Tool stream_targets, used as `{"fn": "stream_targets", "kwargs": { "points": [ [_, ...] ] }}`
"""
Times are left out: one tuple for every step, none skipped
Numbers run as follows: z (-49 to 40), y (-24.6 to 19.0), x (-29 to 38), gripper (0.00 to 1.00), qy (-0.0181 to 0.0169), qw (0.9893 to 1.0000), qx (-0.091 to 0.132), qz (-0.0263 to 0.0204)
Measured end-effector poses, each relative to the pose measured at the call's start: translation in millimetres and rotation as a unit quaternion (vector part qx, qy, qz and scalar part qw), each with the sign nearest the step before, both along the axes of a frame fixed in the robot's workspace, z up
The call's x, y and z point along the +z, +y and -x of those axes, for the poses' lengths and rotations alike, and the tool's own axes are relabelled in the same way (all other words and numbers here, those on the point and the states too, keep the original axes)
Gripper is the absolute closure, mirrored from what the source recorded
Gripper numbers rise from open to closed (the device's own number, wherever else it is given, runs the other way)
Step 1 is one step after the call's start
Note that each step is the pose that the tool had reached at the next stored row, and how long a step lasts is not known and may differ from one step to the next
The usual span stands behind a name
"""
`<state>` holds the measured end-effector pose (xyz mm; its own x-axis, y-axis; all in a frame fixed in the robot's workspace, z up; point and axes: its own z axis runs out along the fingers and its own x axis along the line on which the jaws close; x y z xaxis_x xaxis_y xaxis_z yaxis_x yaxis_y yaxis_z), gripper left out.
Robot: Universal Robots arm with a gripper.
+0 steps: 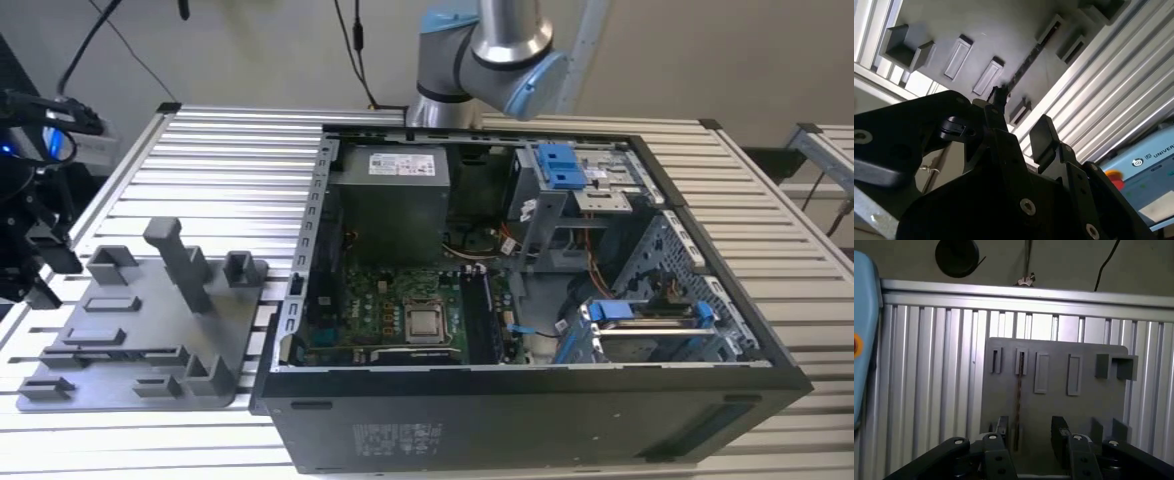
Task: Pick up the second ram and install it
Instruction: 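Pick up the second ram and move it above second insertion slot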
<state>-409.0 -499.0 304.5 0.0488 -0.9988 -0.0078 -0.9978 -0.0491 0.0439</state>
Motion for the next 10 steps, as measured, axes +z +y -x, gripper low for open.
{"fn": "stream_targets", "kwargs": {
  "points": [
    [0.0, 0.0, -0.7, 0.52, -0.0008, 1.0, 0.001, 0.0],
    [-0.1, -0.1, -0.7, 0.52, -0.0015, 1.0, 0.003, 0.0001],
    [-0.1, -0.1, -0.7, 0.52, -0.0015, 1.0, 0.003, 0.0001],
    [-0.1, -0.1, -0.8, 0.52, -0.0015, 1.0, 0.004, 0.0001],
    [-0.1, -0.1, -1.1, 0.52, -0.0017, 1.0, 0.004, 0.0],
    [-0.1, -0.1, -2.2, 0.52, -0.0021, 1.0, 0.004, 0.0],
    [-0.2, -0.1, -3.5, 0.52, -0.0023, 1.0, 0.004, 0.0001],
    [-0.1, -0.1, -4.9, 0.52, -0.0026, 1.0, 0.004, 0.0002],
    [-0.1, -0.1, -6.6, 0.52, -0.0029, 1.0, 0.004, 0.0001],
    [-0.1, -0.1, -8.2, 0.52, -0.0032, 1.0, 0.004, 0.0001]
  ]
}}
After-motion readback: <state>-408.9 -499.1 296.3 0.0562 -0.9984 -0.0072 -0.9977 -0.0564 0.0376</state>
